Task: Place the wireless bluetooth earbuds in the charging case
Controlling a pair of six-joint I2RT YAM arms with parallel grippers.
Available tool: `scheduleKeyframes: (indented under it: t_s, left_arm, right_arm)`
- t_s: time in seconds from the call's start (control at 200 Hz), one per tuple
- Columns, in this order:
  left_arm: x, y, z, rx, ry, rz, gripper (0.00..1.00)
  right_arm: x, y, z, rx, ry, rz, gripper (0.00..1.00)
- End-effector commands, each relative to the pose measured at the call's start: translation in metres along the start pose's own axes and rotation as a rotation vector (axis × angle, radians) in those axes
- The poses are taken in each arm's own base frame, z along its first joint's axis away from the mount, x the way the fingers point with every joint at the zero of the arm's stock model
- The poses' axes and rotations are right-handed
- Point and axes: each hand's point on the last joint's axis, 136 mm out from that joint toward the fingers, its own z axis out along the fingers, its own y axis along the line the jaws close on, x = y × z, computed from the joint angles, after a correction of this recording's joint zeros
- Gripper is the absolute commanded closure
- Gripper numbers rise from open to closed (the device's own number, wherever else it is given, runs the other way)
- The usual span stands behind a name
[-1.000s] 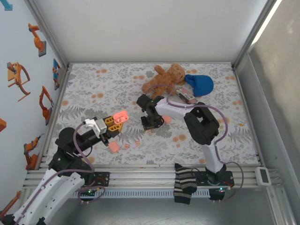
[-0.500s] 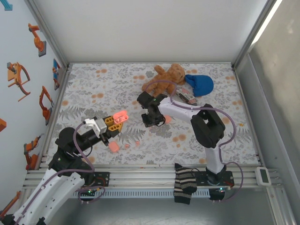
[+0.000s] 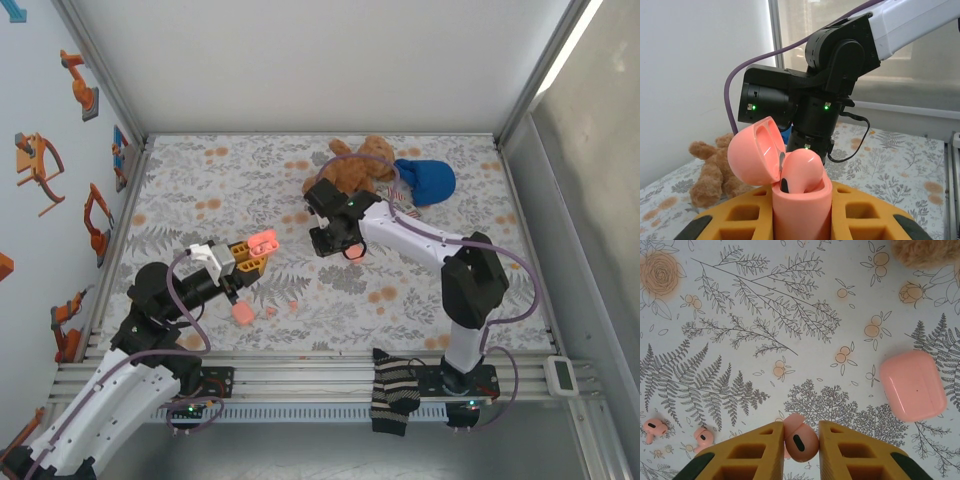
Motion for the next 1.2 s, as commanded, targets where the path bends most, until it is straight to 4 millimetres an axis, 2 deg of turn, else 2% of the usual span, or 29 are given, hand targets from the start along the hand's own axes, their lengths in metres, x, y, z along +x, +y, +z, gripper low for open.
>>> scheduleKeyframes:
  t_s: [0.0, 0.19, 0.336, 0.566, 0.741, 0.921, 1.197]
  left_arm:
    - [-0.01, -0.001, 0.0, 0.009, -0.04, 0.001, 1.0]
    - [-0.002, 0.001, 0.003, 0.003, -0.03, -0.035, 1.0]
    - [0.002, 0.003, 0.007, 0.002, -0.028, -0.056, 1.0]
    - [0.007, 0.005, 0.024, 0.038, -0.02, -0.115, 1.0]
    - [0.004, 0.002, 0.039, 0.104, -0.027, -0.156, 1.0]
    - [-0.005, 0.001, 0.048, 0.142, -0.061, -0.182, 1.0]
    - [-0.017, -0.001, 0.056, 0.193, -0.106, -0.228, 1.0]
  right_arm:
    - [-0.003, -0.002, -0.016, 0.006, -0.041, -0.035, 0.78]
    - [-0.014, -0.004, -0.054, 0.007, -0.144, -0.088, 0.78]
    - [-0.023, -0.002, -0.093, -0.015, -0.246, -0.138, 0.78]
    - [-0.03, 0.017, -0.158, -0.115, -0.427, -0.286, 0.77]
    - [-0.031, 0.031, -0.197, -0.182, -0.562, -0.43, 0.77]
    - [-0.031, 0.044, -0.222, -0.232, -0.664, -0.543, 0.77]
    - [-0.035, 0.062, -0.236, -0.293, -0.75, -0.659, 0.77]
